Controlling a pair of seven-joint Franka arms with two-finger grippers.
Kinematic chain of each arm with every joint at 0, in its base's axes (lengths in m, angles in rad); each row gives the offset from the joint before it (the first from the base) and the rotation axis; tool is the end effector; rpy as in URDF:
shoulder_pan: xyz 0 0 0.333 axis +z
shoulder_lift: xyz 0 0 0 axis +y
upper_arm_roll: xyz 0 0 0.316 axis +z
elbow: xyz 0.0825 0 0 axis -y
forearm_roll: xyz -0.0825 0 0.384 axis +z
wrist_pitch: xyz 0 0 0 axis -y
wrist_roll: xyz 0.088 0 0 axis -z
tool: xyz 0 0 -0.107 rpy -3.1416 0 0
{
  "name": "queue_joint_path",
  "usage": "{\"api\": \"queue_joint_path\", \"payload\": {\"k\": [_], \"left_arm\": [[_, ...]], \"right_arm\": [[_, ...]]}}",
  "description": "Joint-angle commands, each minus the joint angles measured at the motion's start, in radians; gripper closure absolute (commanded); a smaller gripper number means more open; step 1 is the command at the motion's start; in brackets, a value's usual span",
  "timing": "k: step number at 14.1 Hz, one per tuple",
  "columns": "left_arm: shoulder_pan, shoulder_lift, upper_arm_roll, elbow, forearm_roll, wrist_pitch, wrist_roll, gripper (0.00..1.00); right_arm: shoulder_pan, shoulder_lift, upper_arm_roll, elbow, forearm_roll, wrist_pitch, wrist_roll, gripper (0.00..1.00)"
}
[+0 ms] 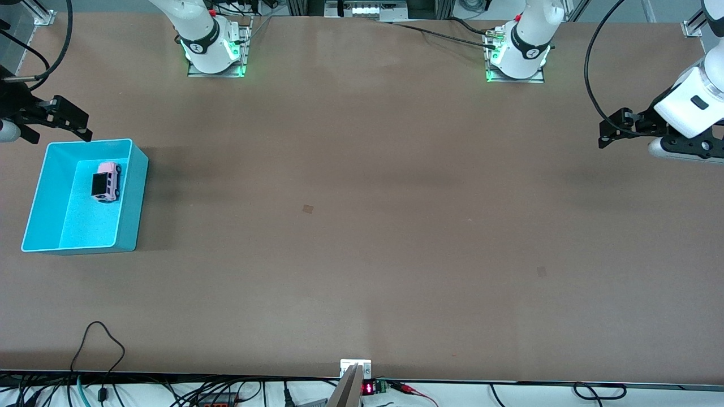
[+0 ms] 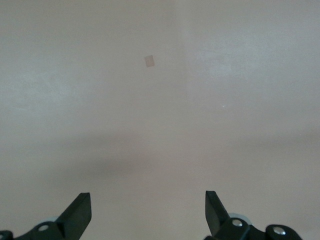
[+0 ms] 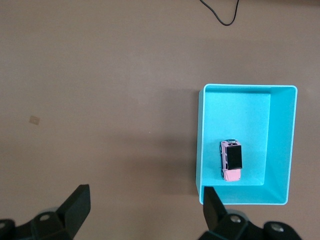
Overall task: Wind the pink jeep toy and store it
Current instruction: 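Raise the right gripper up out of the bin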
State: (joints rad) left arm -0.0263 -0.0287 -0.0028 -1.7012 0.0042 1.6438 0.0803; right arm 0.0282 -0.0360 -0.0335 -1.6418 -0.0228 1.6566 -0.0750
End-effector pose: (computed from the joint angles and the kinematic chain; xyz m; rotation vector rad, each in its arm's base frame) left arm 0.5485 -0.0156 0.5848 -3.1330 0.1721 0.0452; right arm 0.5510 -0.0055 0.6184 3.1151 0.1107 0.0777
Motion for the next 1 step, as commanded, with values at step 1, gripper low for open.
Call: {"api": "queue_joint_path", "payload": {"k": [1], "left_arm": [[-0.001,0.013,0.001,0.028,-0.023,-0.013,0.007,0.0]], "right_arm": [[-0.005,0.004,0.007,0.03,0.042,-0.026,0.032,0.0]]}}
